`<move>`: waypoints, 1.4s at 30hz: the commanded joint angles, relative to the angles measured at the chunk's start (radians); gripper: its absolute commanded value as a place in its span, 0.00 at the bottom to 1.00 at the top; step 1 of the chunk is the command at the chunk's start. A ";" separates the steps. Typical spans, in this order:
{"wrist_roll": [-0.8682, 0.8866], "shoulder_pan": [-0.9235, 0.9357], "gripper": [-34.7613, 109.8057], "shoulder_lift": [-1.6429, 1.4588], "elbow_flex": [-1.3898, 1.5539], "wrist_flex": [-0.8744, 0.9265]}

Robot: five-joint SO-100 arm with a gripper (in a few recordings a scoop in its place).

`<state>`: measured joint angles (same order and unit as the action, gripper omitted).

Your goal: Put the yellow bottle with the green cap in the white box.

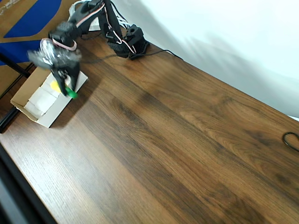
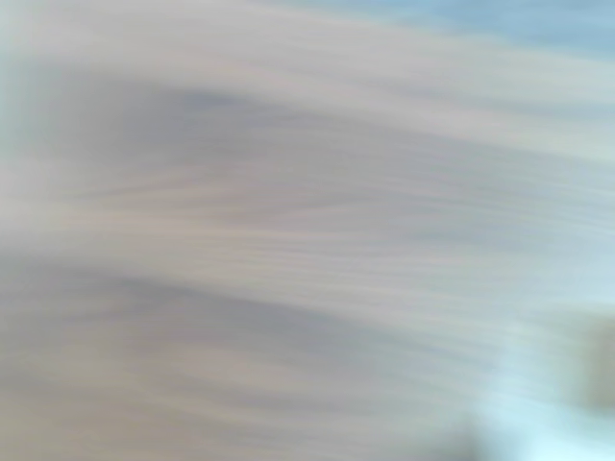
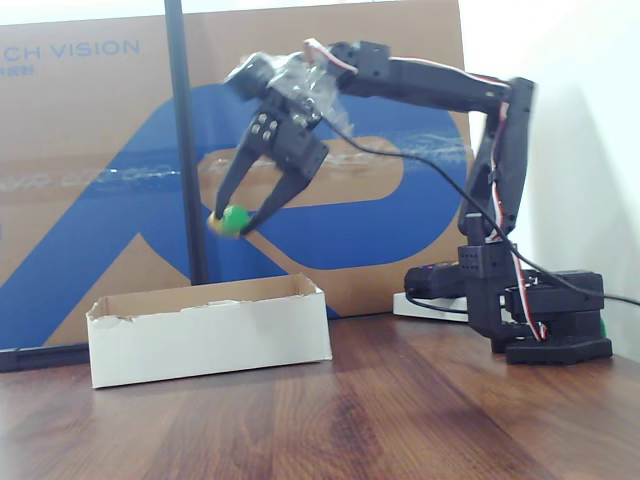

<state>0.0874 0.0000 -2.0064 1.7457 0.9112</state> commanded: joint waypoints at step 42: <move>0.291 0.523 0.24 0.741 -0.663 0.083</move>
<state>0.3666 0.4924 -1.2533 1.2456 0.9679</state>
